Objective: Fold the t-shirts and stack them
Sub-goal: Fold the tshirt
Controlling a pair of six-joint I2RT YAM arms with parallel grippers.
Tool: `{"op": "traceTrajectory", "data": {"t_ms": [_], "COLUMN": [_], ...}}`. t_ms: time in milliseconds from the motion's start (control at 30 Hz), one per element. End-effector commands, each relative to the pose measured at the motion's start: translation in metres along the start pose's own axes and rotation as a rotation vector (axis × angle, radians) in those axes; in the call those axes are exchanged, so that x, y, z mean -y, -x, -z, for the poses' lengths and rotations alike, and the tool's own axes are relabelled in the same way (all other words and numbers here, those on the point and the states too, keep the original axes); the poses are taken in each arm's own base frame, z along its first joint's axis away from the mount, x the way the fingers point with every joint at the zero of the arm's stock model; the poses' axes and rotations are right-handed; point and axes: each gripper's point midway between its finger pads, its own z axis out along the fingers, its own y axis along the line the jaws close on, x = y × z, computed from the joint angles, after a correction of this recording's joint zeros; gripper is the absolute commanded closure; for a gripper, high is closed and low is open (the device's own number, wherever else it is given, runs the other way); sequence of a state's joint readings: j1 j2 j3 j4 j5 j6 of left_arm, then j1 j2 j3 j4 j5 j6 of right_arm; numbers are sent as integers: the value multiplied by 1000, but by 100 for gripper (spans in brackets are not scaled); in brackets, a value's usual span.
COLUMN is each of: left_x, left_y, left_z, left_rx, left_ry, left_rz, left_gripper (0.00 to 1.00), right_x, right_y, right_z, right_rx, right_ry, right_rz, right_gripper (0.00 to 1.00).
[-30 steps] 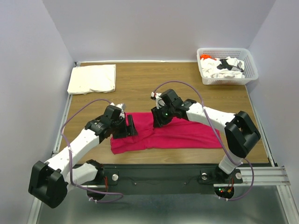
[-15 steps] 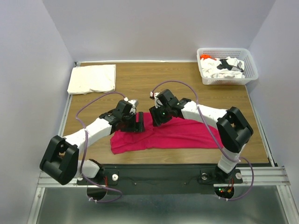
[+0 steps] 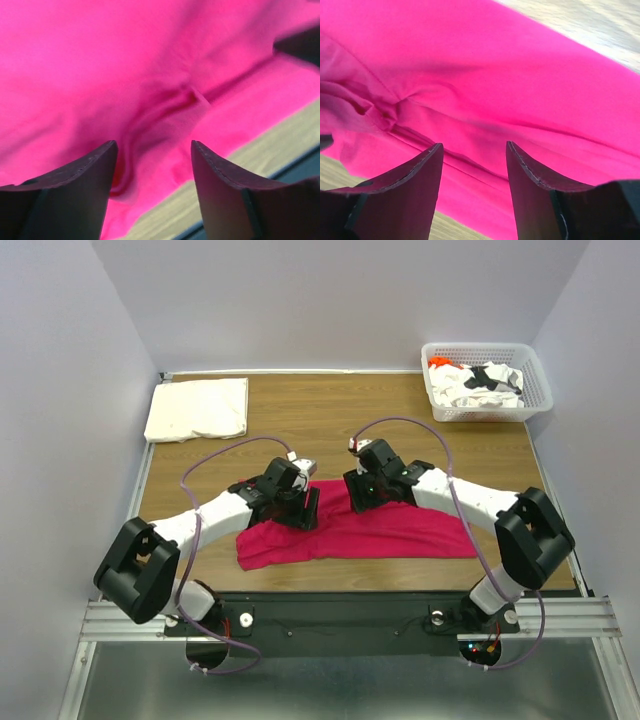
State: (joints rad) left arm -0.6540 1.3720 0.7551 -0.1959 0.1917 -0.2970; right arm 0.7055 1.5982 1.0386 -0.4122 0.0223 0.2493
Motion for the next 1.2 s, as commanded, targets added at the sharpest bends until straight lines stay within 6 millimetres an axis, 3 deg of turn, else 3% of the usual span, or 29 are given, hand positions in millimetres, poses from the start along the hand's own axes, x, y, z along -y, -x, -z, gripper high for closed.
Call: {"op": "traceTrajectory", "data": {"t_ms": [0,233,433,567,667,767,833,867,900,933,967,1000,1033,1133,1167], "left_x": [27,53,55,63,76,79,74,62,54,44,33,9,-2,-51,-62], "left_y": [-9,-22,-70,-85,-83,-71,-43,-18,-19,4,13,33,42,70,76], "left_z": [15,48,41,36,35,38,42,48,48,52,52,56,57,56,48], "left_rx": [-52,-94,-227,-260,-256,-212,-108,-24,-34,39,58,109,131,197,206], "left_ry": [-95,-192,-228,-247,-279,-261,-190,-102,-81,-14,28,104,133,222,240], "left_rz": [15,92,118,122,111,102,92,103,116,124,140,180,201,308,329], "left_gripper": [36,38,38,37,37,36,32,30,30,30,30,30,30,36,38], "right_x": [17,33,42,44,44,50,57,72,80,99,109,118,138,163,182], "right_y": [22,36,39,37,33,31,30,30,29,29,29,27,26,19,16], "right_z": [20,42,42,38,36,33,33,34,33,35,37,37,41,43,48], "right_rx": [115,192,192,177,163,154,149,151,146,151,153,150,157,154,163], "right_ry": [-84,-149,-178,-177,-169,-178,-175,-189,-197,-224,-239,-248,-275,-286,-310], "right_rz": [-52,-62,-50,-55,-55,-71,-120,-172,-201,-252,-283,-321,-380,-502,-563], "right_gripper": [41,39,38,38,38,39,39,39,39,39,40,41,42,44,46]}}
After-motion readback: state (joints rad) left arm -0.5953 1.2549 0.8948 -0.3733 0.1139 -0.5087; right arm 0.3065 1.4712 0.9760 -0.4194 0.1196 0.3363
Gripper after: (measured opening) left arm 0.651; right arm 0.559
